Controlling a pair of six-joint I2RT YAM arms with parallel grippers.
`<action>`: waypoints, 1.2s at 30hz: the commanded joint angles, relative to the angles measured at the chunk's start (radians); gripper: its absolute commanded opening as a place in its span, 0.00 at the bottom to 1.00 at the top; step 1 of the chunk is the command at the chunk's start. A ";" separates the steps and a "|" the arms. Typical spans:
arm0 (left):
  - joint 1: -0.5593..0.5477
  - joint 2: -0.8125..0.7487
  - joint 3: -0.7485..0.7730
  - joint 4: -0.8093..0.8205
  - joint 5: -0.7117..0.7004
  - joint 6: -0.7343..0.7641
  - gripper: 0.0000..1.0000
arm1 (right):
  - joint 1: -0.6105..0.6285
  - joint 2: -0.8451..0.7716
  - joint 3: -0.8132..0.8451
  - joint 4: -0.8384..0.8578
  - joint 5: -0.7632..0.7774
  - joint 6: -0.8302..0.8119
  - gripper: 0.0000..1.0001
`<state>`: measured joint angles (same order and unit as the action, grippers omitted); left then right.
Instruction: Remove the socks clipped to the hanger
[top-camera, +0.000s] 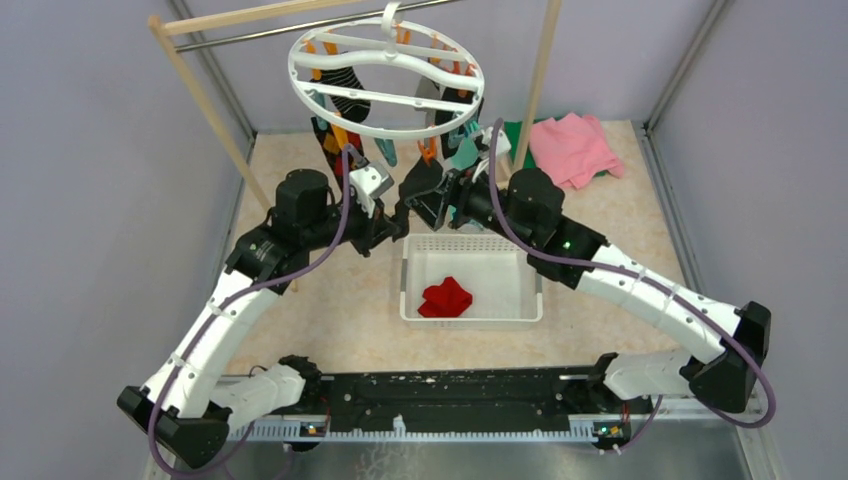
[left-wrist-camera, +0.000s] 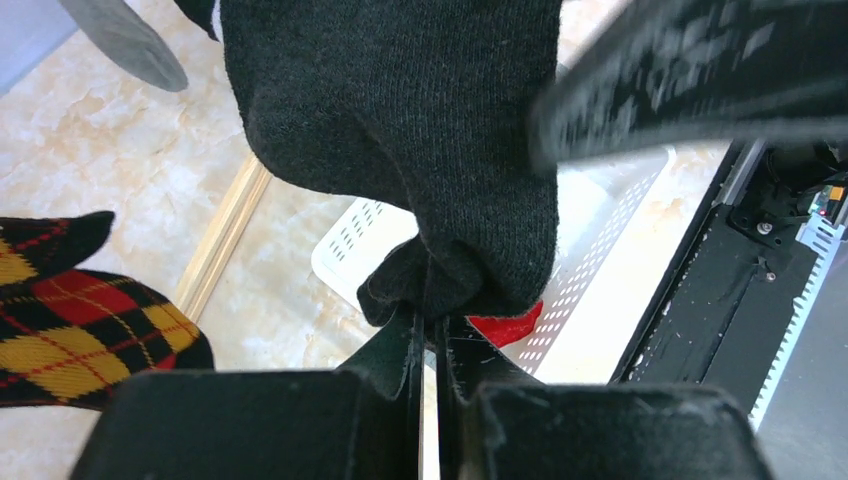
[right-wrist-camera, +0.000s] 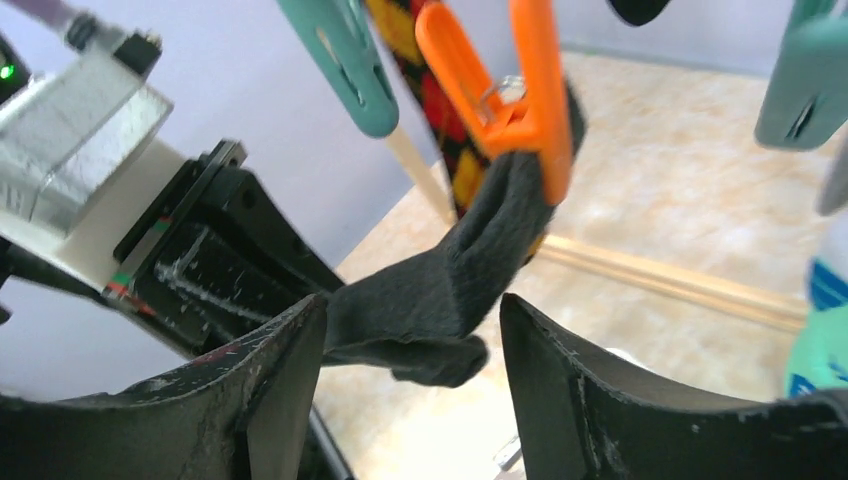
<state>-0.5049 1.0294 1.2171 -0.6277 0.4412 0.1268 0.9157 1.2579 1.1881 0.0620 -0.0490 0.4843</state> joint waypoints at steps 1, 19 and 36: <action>0.002 -0.033 -0.016 0.051 -0.011 -0.011 0.01 | 0.008 -0.058 0.110 -0.081 0.150 -0.114 0.65; 0.002 -0.047 -0.040 0.065 0.031 -0.020 0.00 | -0.016 0.037 0.347 -0.225 0.250 -0.292 0.70; 0.001 -0.051 -0.044 0.072 0.021 -0.018 0.00 | -0.035 0.183 0.458 -0.183 0.263 -0.294 0.58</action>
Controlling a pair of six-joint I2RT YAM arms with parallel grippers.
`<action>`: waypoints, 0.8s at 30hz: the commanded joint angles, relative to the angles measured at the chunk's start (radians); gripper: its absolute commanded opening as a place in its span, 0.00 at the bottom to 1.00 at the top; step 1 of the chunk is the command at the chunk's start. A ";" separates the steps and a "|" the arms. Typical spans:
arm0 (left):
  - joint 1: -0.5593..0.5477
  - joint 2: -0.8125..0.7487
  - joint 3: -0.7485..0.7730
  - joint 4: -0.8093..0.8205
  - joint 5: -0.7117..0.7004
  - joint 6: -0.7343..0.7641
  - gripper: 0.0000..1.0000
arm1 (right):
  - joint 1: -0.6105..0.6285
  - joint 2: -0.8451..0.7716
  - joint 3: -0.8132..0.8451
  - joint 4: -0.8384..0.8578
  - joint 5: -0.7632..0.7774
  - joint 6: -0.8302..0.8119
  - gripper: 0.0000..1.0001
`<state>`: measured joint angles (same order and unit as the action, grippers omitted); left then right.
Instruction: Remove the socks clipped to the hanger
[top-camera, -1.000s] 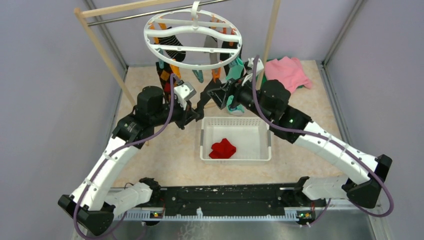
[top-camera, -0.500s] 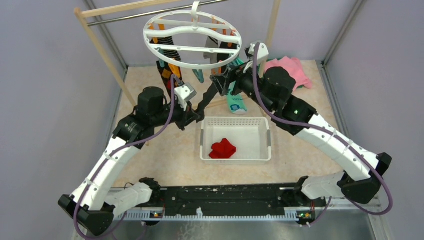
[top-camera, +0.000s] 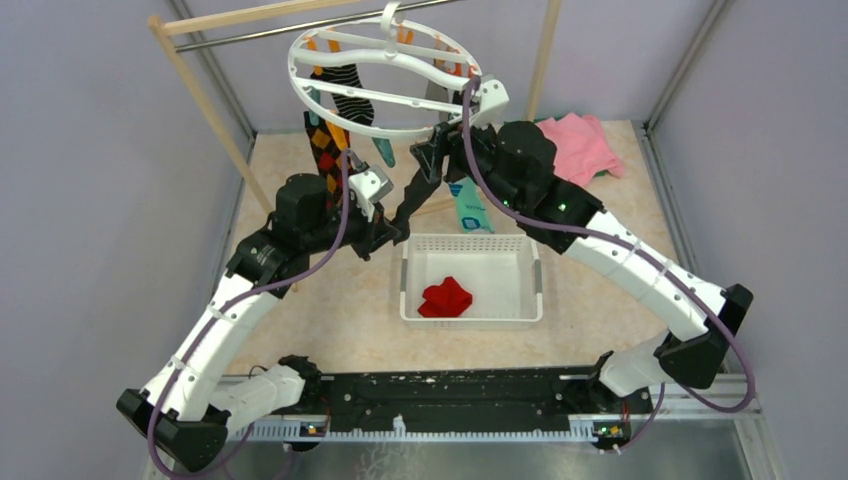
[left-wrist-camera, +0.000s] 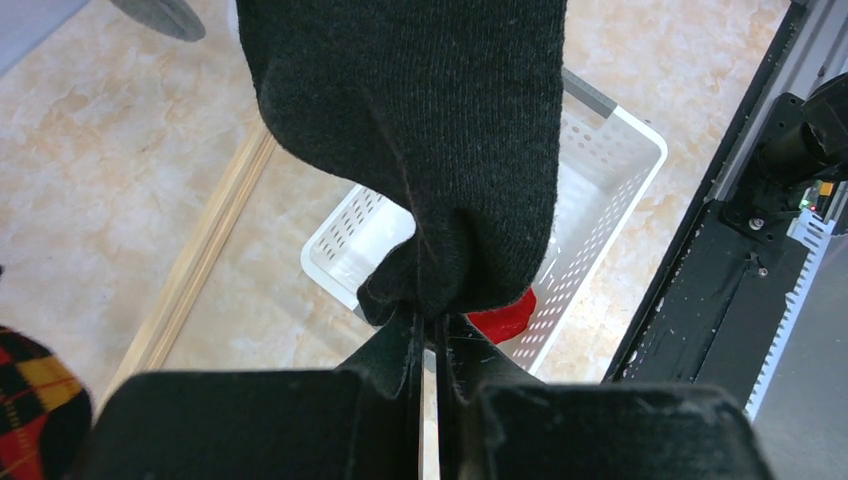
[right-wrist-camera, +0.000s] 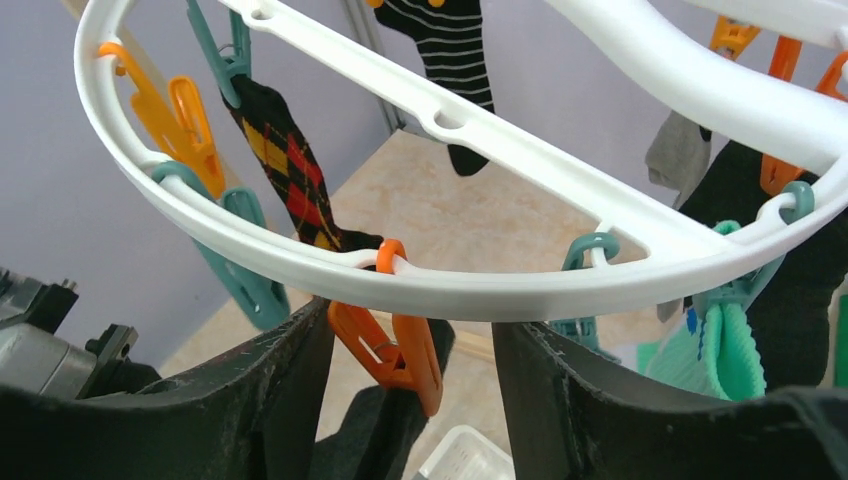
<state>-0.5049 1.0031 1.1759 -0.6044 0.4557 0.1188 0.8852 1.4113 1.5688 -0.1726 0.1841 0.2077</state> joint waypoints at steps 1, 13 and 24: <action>0.002 -0.026 -0.004 0.048 0.005 -0.008 0.00 | -0.005 0.039 0.082 0.056 0.037 -0.018 0.56; 0.001 -0.021 -0.021 0.054 -0.040 0.009 0.00 | -0.005 0.055 0.072 0.148 -0.008 0.003 0.08; 0.001 -0.015 -0.077 0.039 -0.049 0.058 0.00 | -0.005 0.062 0.073 0.138 -0.092 0.047 0.00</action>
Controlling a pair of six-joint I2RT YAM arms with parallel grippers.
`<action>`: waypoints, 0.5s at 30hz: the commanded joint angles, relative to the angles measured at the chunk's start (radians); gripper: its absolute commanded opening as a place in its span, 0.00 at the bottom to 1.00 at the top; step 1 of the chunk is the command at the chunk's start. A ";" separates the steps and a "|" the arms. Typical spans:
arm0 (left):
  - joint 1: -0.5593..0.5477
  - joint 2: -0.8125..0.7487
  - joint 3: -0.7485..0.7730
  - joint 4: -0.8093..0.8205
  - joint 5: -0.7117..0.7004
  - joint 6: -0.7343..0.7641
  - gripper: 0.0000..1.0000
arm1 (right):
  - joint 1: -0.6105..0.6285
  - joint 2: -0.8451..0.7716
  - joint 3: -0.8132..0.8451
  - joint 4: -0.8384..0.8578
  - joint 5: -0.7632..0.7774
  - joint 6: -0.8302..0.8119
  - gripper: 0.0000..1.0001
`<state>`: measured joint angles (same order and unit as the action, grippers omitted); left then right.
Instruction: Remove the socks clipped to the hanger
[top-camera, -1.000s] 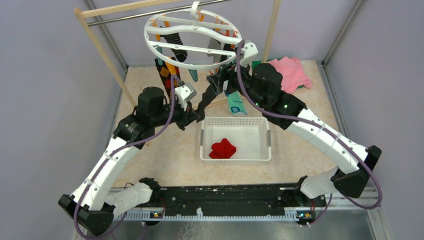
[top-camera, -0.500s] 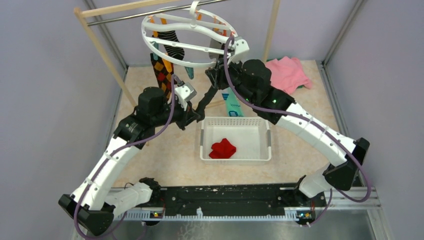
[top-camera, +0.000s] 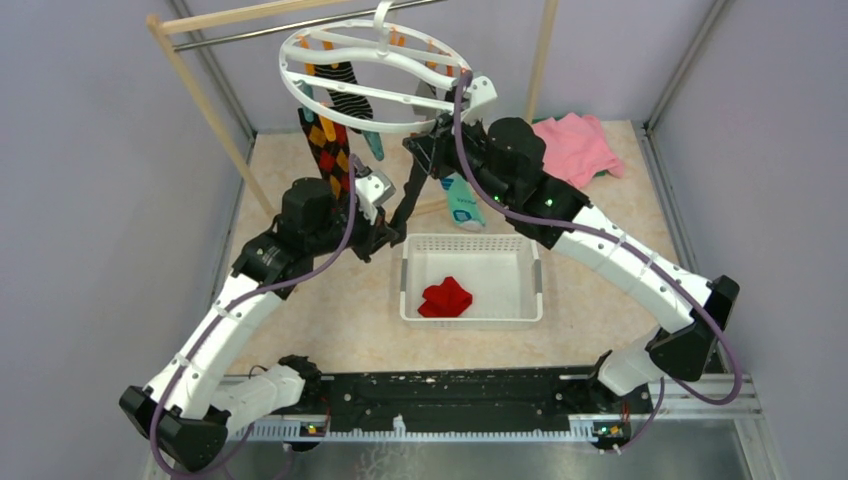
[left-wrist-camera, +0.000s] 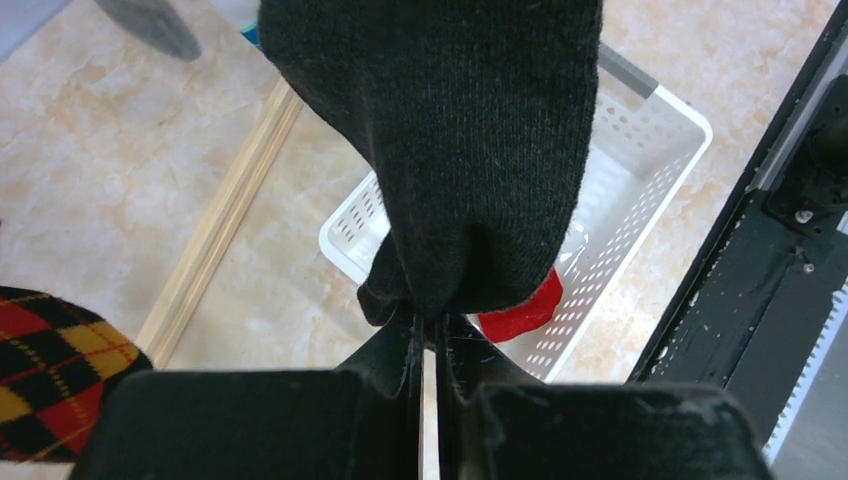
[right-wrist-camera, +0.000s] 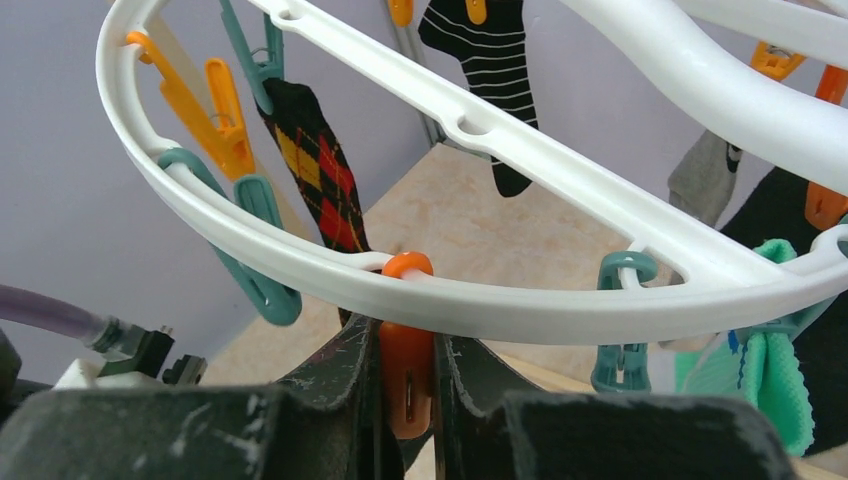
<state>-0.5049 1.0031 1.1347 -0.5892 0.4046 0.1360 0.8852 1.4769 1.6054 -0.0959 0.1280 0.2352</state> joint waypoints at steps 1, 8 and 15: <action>0.001 -0.018 -0.050 0.022 0.002 0.053 0.00 | -0.006 -0.008 0.033 0.060 -0.036 0.024 0.00; 0.001 -0.026 -0.078 0.039 -0.026 0.067 0.00 | -0.006 -0.028 0.000 0.056 -0.037 0.062 0.37; 0.001 -0.027 -0.081 0.044 -0.010 0.062 0.00 | -0.015 -0.047 -0.027 0.071 -0.039 0.093 0.49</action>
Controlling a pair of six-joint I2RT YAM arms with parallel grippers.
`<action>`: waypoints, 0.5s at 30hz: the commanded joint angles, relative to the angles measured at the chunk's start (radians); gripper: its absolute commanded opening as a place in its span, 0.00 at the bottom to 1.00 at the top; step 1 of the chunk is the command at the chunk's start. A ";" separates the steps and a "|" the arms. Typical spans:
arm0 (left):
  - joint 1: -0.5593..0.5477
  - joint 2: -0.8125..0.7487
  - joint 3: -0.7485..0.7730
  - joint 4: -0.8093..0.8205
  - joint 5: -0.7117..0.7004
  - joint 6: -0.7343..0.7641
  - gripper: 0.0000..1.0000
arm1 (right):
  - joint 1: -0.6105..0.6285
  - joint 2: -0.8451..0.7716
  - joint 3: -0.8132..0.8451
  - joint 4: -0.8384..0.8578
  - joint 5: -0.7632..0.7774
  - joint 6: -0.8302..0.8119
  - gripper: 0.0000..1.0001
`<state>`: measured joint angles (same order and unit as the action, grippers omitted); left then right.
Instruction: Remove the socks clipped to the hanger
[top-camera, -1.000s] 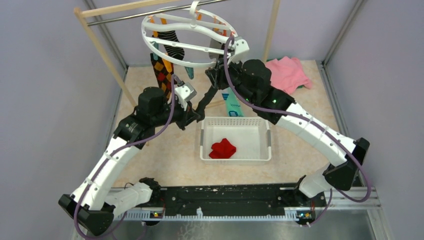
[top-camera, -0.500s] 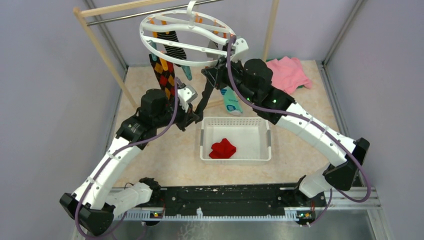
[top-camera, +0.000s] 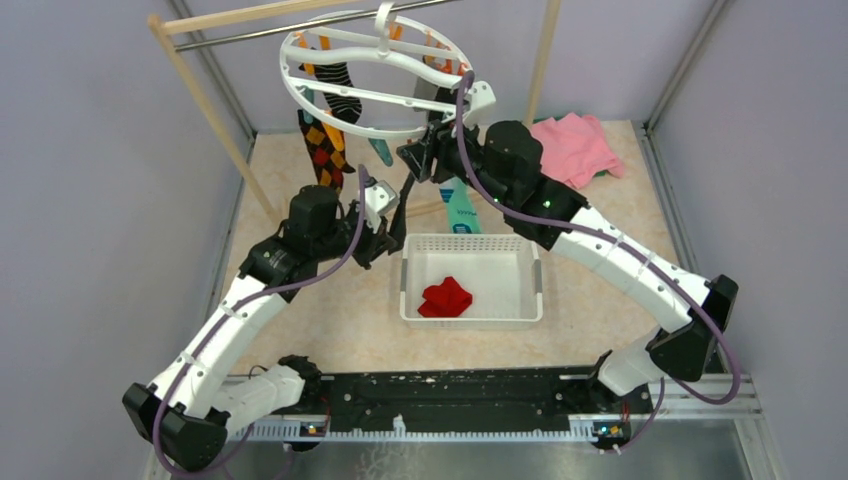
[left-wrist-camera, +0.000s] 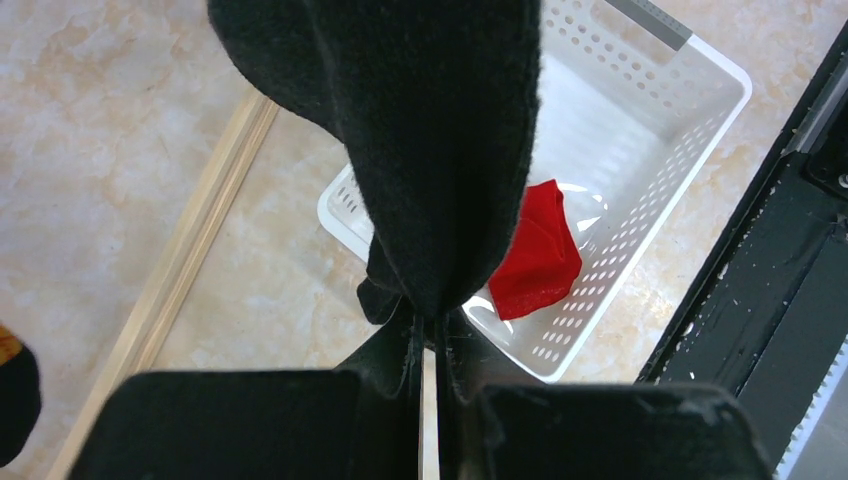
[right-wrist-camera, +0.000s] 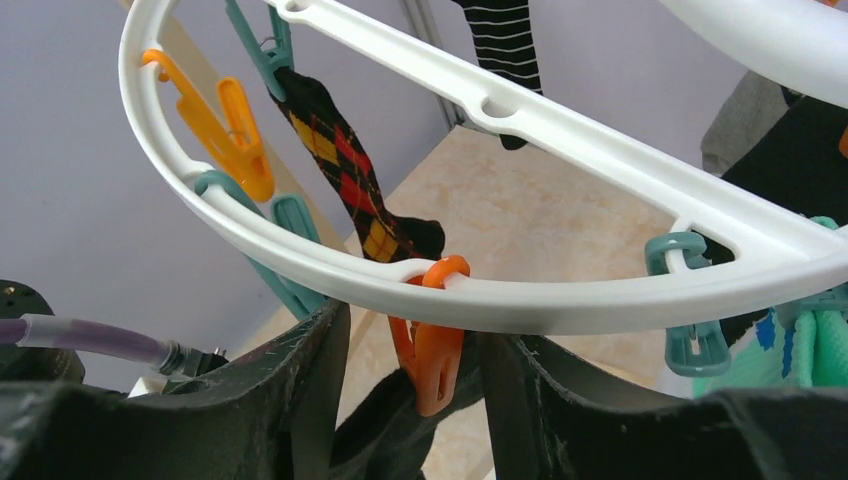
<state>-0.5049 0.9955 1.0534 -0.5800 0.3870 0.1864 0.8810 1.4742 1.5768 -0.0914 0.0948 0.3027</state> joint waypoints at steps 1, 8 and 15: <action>0.001 -0.020 -0.006 0.035 0.006 0.012 0.00 | -0.013 -0.043 0.002 0.065 -0.004 0.027 0.51; 0.001 -0.030 -0.027 0.050 0.012 -0.011 0.00 | -0.013 -0.024 0.022 0.075 0.025 0.027 0.54; 0.000 -0.001 -0.026 0.091 -0.009 -0.071 0.00 | 0.018 -0.014 0.023 0.084 0.121 0.004 0.61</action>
<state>-0.5049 0.9848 1.0355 -0.5629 0.3874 0.1612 0.8776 1.4738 1.5753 -0.0875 0.1349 0.3248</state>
